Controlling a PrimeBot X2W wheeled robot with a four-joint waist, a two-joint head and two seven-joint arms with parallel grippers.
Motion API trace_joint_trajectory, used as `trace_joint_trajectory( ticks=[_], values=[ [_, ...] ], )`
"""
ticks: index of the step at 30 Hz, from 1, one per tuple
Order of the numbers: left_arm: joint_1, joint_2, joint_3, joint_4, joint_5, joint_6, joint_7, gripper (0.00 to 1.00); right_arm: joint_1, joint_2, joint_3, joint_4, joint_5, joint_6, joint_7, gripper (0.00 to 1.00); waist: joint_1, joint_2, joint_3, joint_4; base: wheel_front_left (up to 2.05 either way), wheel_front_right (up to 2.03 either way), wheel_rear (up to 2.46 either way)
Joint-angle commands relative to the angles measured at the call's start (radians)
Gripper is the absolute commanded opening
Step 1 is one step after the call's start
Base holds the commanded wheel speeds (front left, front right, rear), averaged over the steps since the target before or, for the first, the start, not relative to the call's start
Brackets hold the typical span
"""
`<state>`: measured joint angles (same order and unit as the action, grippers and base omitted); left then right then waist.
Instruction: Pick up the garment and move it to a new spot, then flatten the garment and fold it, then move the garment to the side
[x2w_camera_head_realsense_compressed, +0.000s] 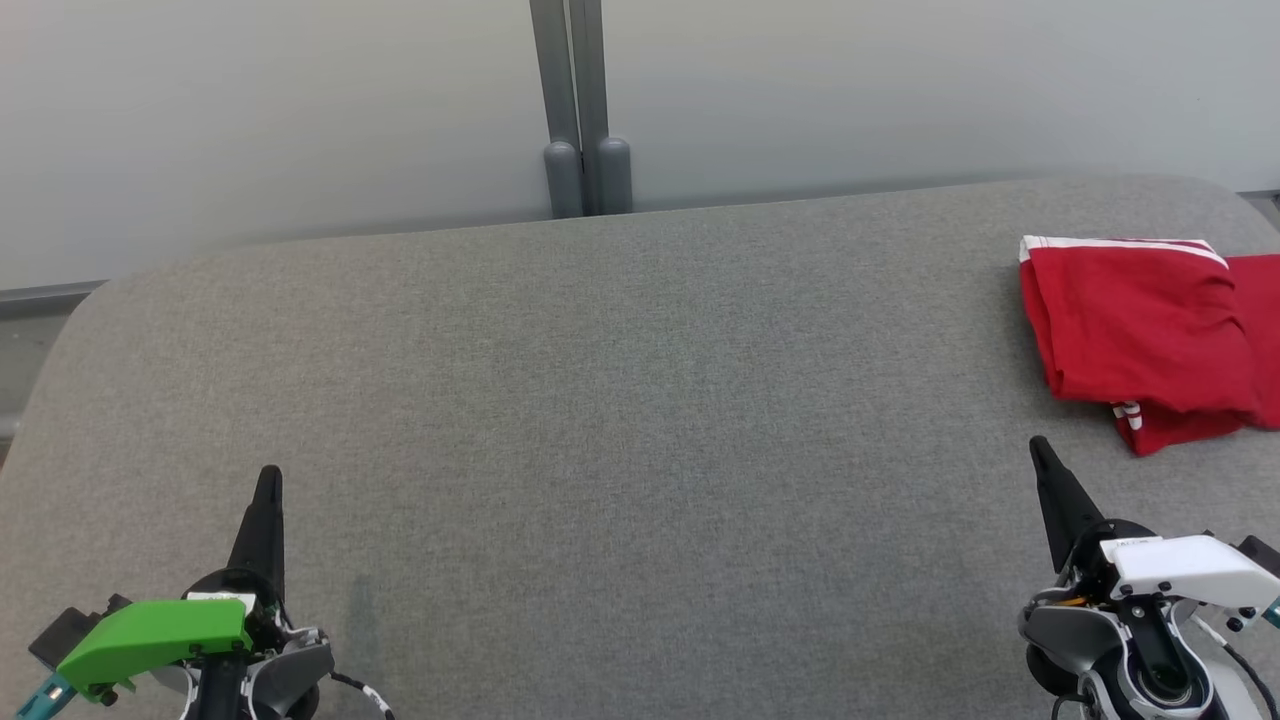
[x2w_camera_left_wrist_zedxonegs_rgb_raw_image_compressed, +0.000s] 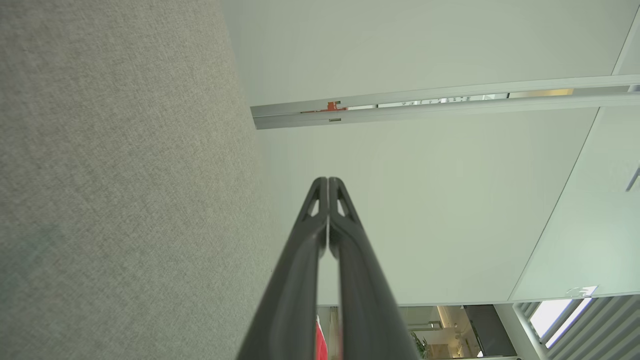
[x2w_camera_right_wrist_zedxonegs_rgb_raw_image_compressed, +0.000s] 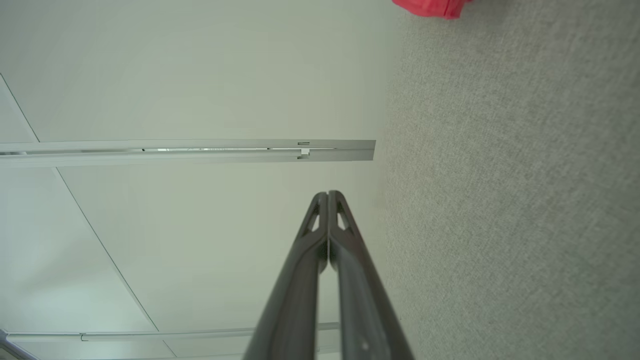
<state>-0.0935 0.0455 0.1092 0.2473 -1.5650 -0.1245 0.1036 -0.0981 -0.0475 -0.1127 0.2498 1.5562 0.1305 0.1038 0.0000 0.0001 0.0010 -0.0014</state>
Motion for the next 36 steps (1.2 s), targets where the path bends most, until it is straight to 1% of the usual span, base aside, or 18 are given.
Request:
trace_joint_trajectory(
  ticks=[1, 7, 36],
  values=[
    [-0.019, 0.008, 0.005, -0.003, -0.022, -0.009, 0.005, 0.0, -0.013, -0.005, -0.002, -0.007, 0.023, 0.001, 0.005, 0.0, 0.0, -0.0001, 0.0, 0.0, 0.0, 0.0, 0.0],
    [-0.024, 0.008, 0.007, -0.003, -0.051, -0.01, 0.014, 0.0, -0.015, -0.005, -0.003, -0.007, 0.062, 0.001, 0.014, 0.0, 0.0, -0.0001, 0.002, 0.001, 0.0, 0.0, 0.0],
    [-0.022, 0.008, 0.006, -0.003, -0.048, -0.01, 0.014, 0.0, -0.014, -0.005, -0.003, -0.007, 0.06, 0.001, 0.014, 0.0, 0.0, -0.0001, 0.002, 0.001, 0.0, 0.0, 0.0]
  ],
)
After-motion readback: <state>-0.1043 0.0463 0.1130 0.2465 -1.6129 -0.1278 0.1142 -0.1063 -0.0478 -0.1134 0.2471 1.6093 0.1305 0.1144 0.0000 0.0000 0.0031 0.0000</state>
